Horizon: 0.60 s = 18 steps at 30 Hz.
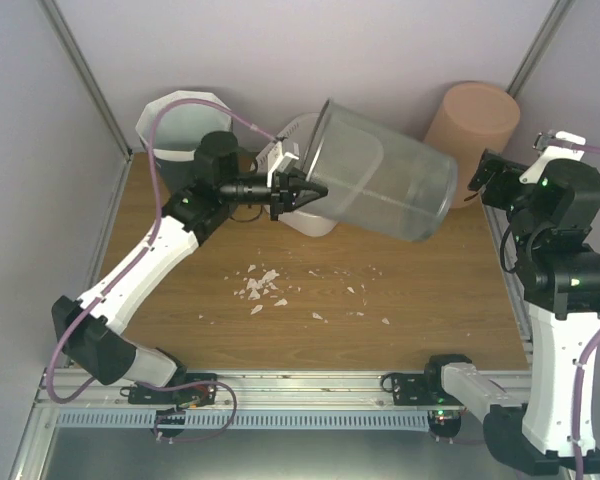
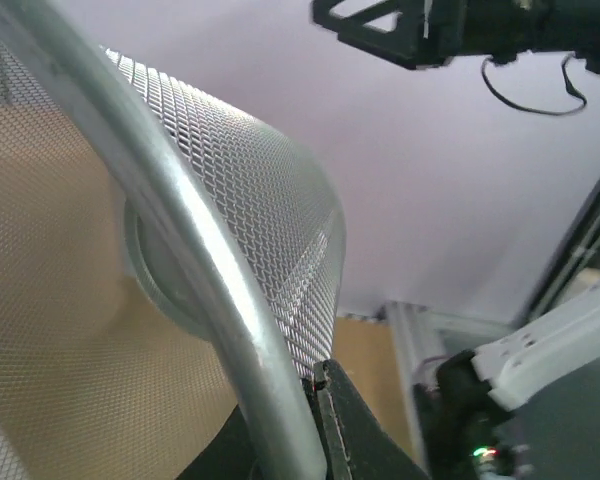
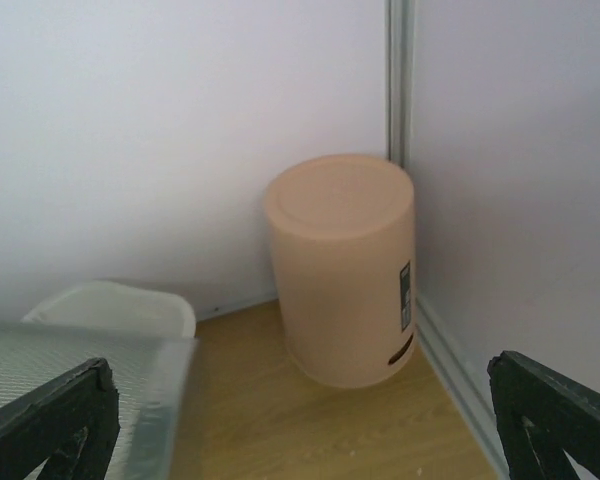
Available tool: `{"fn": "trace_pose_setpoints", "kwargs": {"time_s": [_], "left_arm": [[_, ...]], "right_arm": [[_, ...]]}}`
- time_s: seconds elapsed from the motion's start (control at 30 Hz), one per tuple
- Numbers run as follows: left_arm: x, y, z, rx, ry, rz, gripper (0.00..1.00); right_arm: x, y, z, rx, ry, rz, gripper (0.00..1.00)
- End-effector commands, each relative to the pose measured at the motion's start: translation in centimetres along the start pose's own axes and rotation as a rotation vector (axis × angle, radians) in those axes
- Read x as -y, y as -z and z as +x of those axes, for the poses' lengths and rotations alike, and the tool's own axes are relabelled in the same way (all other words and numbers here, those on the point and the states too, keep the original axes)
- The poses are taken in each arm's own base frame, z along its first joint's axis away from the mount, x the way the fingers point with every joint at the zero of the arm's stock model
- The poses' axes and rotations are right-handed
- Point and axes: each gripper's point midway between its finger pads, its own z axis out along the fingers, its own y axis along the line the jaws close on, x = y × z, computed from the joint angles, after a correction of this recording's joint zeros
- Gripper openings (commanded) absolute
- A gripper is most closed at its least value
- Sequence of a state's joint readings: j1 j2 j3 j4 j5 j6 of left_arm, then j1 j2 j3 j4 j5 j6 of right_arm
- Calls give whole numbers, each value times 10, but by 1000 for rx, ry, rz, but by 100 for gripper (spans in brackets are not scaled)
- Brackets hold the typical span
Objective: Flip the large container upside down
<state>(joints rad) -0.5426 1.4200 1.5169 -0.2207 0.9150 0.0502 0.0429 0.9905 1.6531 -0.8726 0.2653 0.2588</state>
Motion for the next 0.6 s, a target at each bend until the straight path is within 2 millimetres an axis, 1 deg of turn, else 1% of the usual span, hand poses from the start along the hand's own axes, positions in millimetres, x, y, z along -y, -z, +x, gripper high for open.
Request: {"fn": "trace_pose_setpoints", "kwargs": {"time_s": [0.0, 0.07, 0.1, 0.2, 0.33, 0.47, 0.5, 0.57], "left_arm": [[17, 12, -7, 159, 159, 165, 0], [16, 13, 16, 165, 267, 182, 0], [17, 14, 25, 174, 308, 191, 0], [18, 14, 41, 207, 389, 196, 0], [24, 6, 47, 230, 488, 219, 0], [43, -6, 44, 238, 528, 277, 0], [46, -8, 46, 247, 563, 285, 0], [49, -15, 58, 269, 631, 297, 0]], "right_arm": [[-9, 15, 26, -132, -89, -72, 100], [-19, 25, 28, -132, -129, -146, 100], [-21, 31, 27, -127, -142, -165, 100], [-18, 38, 27, -132, -146, -158, 100], [-13, 44, 27, -134, -140, -140, 100], [-8, 47, 32, -148, -146, -113, 100], [-6, 48, 33, -150, -153, -107, 100], [-6, 49, 33, -151, -167, -104, 100]]}}
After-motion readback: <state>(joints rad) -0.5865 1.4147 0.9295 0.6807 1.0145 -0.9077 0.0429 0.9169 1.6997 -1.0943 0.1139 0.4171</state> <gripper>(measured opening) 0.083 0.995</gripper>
